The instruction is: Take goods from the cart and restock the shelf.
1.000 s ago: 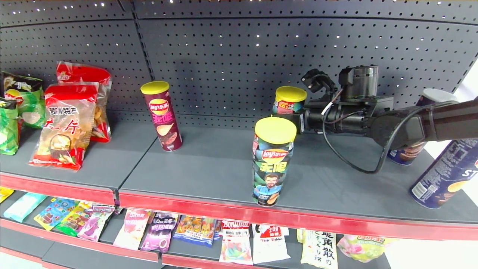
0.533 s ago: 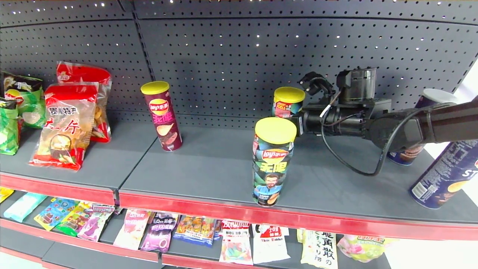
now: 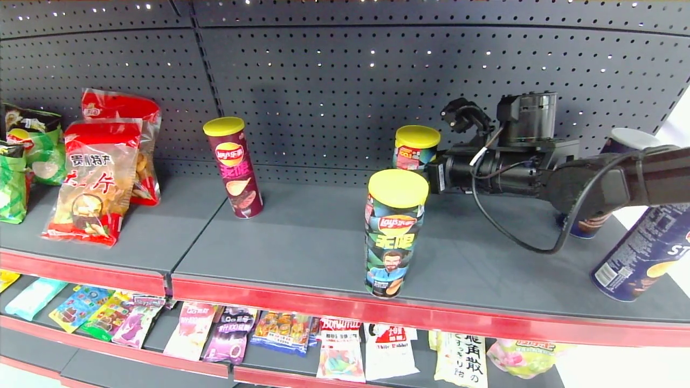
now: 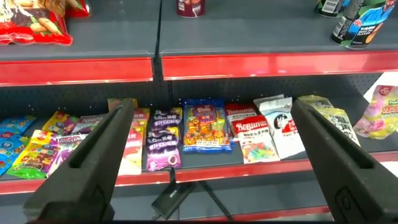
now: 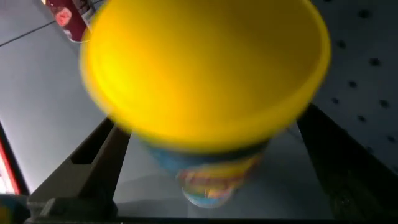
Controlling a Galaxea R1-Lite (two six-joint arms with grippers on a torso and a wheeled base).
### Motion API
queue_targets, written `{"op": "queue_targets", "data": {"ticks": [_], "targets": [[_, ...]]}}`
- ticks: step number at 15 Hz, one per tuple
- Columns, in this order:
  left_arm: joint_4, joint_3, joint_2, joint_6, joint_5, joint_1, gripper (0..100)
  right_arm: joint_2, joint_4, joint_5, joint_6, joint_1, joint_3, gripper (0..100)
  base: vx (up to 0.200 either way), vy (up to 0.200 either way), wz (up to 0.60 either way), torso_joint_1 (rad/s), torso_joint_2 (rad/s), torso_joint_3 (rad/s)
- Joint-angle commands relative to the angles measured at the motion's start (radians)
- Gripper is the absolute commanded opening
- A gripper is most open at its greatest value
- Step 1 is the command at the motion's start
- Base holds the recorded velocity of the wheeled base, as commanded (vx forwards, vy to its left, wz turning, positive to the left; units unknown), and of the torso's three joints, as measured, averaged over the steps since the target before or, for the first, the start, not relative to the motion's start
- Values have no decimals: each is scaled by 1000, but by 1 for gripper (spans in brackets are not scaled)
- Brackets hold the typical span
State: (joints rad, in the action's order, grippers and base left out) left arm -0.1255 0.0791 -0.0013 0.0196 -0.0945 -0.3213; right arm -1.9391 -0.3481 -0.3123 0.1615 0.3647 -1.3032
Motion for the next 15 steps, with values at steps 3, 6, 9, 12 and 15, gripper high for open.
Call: {"op": "queue_targets", "data": {"ticks": [3, 6, 9, 12, 15], "targets": [[0, 1, 1, 16, 2, 1, 100, 169, 1, 19, 0, -26, 156, 100, 0, 0, 0, 0, 0, 0], [0, 1, 1, 26, 10, 1, 100, 279, 8, 42, 0, -41, 248, 100, 0, 0, 0, 0, 0, 0], [0, 1, 1, 26, 29, 1, 100, 376, 34, 59, 0, -41, 340, 100, 0, 0, 0, 0, 0, 0], [0, 1, 1, 22, 30, 1, 100, 479, 35, 61, 0, -38, 443, 100, 0, 0, 0, 0, 0, 0], [0, 1, 1, -24, 36, 1, 100, 694, 52, 65, 0, -36, 645, 100, 0, 0, 0, 0, 0, 0]]}}
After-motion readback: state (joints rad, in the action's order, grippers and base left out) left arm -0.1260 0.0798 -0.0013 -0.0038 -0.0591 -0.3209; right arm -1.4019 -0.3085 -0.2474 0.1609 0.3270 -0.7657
